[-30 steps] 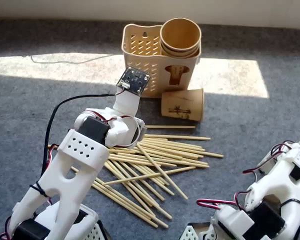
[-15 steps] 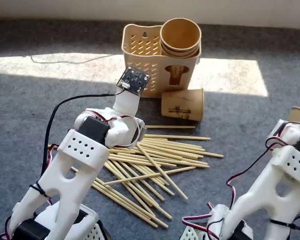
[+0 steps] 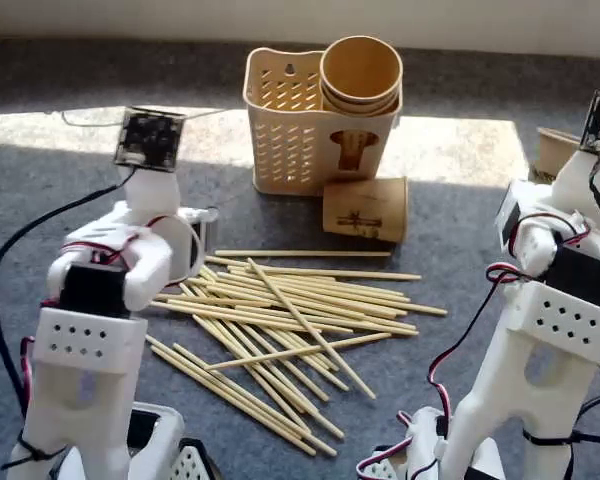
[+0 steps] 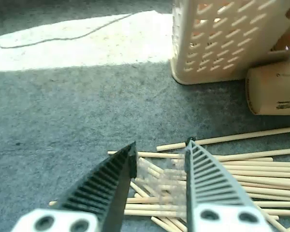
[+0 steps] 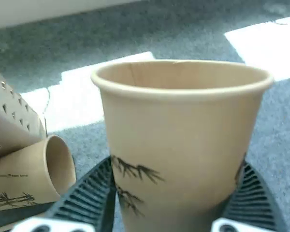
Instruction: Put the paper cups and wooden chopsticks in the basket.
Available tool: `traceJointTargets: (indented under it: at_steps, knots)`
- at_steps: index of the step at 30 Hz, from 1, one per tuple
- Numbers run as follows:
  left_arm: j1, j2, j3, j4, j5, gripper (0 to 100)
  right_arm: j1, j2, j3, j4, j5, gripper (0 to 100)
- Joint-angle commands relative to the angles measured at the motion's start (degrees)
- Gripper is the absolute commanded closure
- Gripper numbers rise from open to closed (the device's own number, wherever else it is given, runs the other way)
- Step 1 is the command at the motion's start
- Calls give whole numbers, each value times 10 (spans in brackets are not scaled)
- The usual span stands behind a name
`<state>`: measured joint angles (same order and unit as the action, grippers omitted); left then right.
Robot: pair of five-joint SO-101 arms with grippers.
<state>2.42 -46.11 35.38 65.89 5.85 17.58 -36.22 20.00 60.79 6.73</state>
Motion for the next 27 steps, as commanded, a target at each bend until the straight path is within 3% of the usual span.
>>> traceJointTargets:
  at_steps: [1,9,13,18,27]
  knots:
    - [-92,-56,3,18,-25,835,-54,-19,-46,-41,2,760]
    - [-191,-57,138,-49,-28,835,-187,-13,-75,-159,2,760]
    - [-193,-57,203,-94,-27,835,-243,-12,-73,-276,2,760]
    - [-195,-57,255,-164,-26,835,-296,41,-68,-351,2,760]
    - [-196,-57,277,-172,-29,835,-317,202,-70,-513,2,760]
